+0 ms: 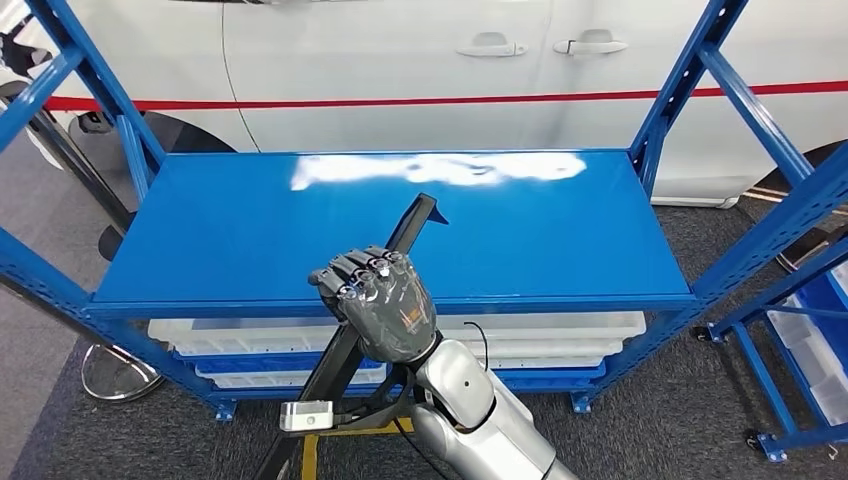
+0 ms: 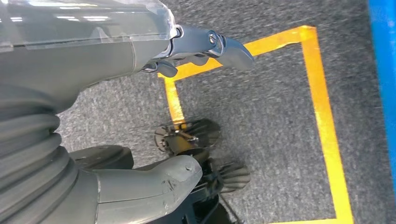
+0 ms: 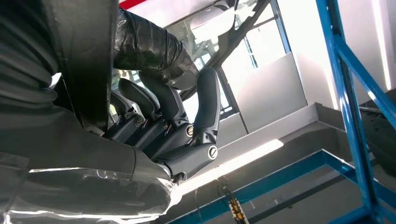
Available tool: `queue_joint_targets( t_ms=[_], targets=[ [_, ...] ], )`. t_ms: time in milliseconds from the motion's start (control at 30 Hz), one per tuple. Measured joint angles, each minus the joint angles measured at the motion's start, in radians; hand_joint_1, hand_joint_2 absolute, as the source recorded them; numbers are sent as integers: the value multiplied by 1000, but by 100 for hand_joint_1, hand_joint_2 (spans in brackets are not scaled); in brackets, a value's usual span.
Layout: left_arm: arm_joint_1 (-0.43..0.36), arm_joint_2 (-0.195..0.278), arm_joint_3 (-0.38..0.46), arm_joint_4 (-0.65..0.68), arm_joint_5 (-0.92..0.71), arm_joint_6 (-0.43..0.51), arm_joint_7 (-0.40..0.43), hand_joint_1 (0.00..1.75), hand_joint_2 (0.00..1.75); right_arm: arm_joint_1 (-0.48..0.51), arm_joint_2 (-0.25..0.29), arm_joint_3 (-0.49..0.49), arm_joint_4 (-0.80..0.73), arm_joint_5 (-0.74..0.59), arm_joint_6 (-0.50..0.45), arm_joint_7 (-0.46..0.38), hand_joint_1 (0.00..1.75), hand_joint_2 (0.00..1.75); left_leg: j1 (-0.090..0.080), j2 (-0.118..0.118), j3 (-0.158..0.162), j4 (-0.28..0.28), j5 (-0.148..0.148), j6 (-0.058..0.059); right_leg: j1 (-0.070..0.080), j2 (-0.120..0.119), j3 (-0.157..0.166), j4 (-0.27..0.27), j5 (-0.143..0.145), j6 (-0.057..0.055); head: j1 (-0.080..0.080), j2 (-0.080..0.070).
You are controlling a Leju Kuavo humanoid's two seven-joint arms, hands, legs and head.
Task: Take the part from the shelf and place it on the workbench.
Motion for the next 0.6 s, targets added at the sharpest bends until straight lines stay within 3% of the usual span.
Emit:
queue_joint_targets(
  t_ms=[33, 67, 100, 133, 200, 267, 300, 367, 400, 433, 533, 567, 600],
  targets=[
    [0, -1, 0, 0, 1, -1, 0, 0, 175, -1, 0, 0, 2, 0, 0, 0, 175, 175, -1, 1, -15, 2, 10, 1, 0, 0, -14, 65, -41, 2, 0, 0],
    [1, -2, 0, 0, 0, -2, 0, 0, 175, -2, -1, 0, 4, -1, 0, 0, 175, 175, -1, 2, -30, 4, 19, 1, 0, 0, -20, 117, -63, 4, 0, 0],
    [1, -4, 0, 0, -1, -3, 0, 0, 175, -2, -2, 1, 7, -1, 0, 0, 175, 175, -1, 3, -45, 7, 28, 0, 0, -1, -12, 141, -61, 5, 0, 0],
    [1, -5, 0, 0, -2, -3, 0, 0, 175, -2, -3, 1, 9, -1, 0, 0, 175, 175, -1, 4, -59, 11, 36, -1, 0, -1, 15, 128, -42, 4, 0, 0],
    [2, -9, 0, 0, -2, -3, 0, 0, 175, -5, -3, 1, 11, -1, 0, 0, 175, 175, -2, 4, -84, 20, 49, -6, 1, -1, 113, 13, -7, -3, 0, 0],
    [1, -12, 0, 0, -2, -3, 0, 0, 175, -9, -2, 2, 11, -1, 0, 0, 175, 175, -4, 3, -97, 25, 62, -16, 5, 0, 194, -108, -9, -13, 0, 0],
    [2, -14, 0, 0, -2, -3, 0, 0, 175, -11, -1, 3, 12, 0, 0, 0, 175, 175, -5, 3, -99, 25, 69, -22, 8, 1, 210, -138, -15, -17, -1, 0],
    [3, -15, 0, 0, -2, -3, 0, 0, 175, -13, -1, 3, 13, 0, 0, 0, 175, 175, -4, 3, -103, 22, 82, -34, 9, -1, 204, -149, -2, -28, 0, 0],
    [4, -15, 0, 0, -2, -3, 1, 0, 175, -14, -1, 3, 14, 0, 0, 0, 175, 175, -3, 2, -108, 27, 73, -40, 6, -3, 198, -152, 7, -36, -1, 0],
    [5, -16, 0, 0, -2, -3, 1, 0, 175, -14, -1, 4, 14, 0, 0, 0, 175, 175, -1, 1, -119, 47, 46, -46, 4, -5, 188, -155, 19, -46, -1, 0],
    [7, -16, 0, 0, -2, -4, 0, 0, 175, -15, 0, 6, 18, 0, 0, 0, 175, 175, 4, 0, -167, 209, -95, -61, 2, -9, 144, -155, 56, -60, -2, 0],
    [7, -16, 0, 0, -2, -5, -1, 0, 175, -15, -1, 6, 20, 0, 0, 1, 175, 175, 5, 0, -175, 267, -119, -65, 3, -9, 127, -153, 68, -60, -2, 0],
    [6, -16, 0, 0, -2, -5, -2, 0, 175, -15, -1, 7, 22, 1, 0, 2, 175, 175, 5, 0, -172, 303, -119, -68, 3, -9, 110, -151, 79, -59, -2, 0]
  ],
)
